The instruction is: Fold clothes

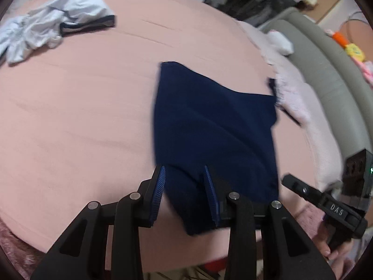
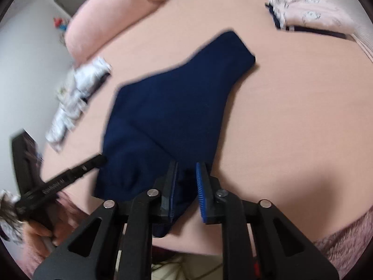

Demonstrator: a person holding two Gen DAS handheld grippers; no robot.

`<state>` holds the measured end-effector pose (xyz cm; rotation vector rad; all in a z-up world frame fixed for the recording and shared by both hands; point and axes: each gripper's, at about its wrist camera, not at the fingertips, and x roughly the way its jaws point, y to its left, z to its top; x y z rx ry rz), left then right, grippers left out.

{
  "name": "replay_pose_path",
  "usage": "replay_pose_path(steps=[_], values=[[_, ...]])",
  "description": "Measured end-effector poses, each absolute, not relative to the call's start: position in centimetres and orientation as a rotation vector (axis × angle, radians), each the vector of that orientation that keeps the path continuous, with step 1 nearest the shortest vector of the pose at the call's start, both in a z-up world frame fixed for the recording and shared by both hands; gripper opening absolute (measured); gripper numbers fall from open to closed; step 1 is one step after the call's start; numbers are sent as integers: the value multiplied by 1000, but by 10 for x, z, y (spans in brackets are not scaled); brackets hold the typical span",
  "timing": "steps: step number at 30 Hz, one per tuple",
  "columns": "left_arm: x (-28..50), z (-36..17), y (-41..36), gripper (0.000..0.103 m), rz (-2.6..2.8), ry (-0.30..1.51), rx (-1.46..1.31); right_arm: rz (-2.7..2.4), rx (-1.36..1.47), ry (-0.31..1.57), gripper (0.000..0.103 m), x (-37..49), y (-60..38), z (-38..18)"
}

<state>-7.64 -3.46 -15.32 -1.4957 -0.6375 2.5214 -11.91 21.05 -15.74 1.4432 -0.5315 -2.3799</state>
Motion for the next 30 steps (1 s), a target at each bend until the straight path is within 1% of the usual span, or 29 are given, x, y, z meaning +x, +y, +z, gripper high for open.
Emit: replay_pose_path(steps=[1, 3, 4, 5, 7, 10, 12, 14, 16, 17, 20, 21, 22, 27, 30], values=[[-74, -155, -29, 36, 2498, -615, -1506, -2379, 1416, -544, 22, -116, 211, -153], [-72, -158, -17, 36, 2466, -537, -1541, -2376, 1402, -479, 22, -112, 193, -152], [-71, -161, -12, 36, 2486, -464, -1585, -2383, 1442, -410, 22, -113, 183, -157], [-71, -162, -12, 38, 2491, -445, -1617, -2388, 1488, -333, 22, -113, 172, -162], [-65, -165, -25, 47, 2471, -531, -1650, -2395, 1584, -166, 20, -114, 157, -177], [-53, -167, -49, 48, 2421, -706, -1651, -2415, 1574, -108, 20, -103, 162, -165], [-51, -161, -59, 47, 2411, -812, -1596, -2441, 1535, -165, 25, -93, 169, -156], [-43, -164, -71, 46, 2327, -1009, -1522, -2416, 1446, -309, 26, -82, 180, -145], [-40, -168, -78, 46, 2286, -1081, -1506, -2367, 1408, -416, 27, -78, 186, -143], [-41, -168, -78, 46, 2297, -1070, -1505, -2383, 1427, -398, 28, -80, 186, -145], [-42, -169, -69, 46, 2361, -932, -1584, -2417, 1520, -343, 30, -86, 188, -159], [-42, -170, -65, 47, 2376, -889, -1614, -2396, 1563, -368, 32, -90, 189, -168], [-41, -173, -65, 47, 2374, -897, -1615, -2375, 1594, -402, 33, -93, 190, -175], [-42, -175, -73, 48, 2205, -1055, -1526, -2271, 1584, -534, 35, -99, 197, -179], [-40, -181, -66, 48, 2225, -984, -1564, -2194, 1605, -573, 36, -99, 190, -186]])
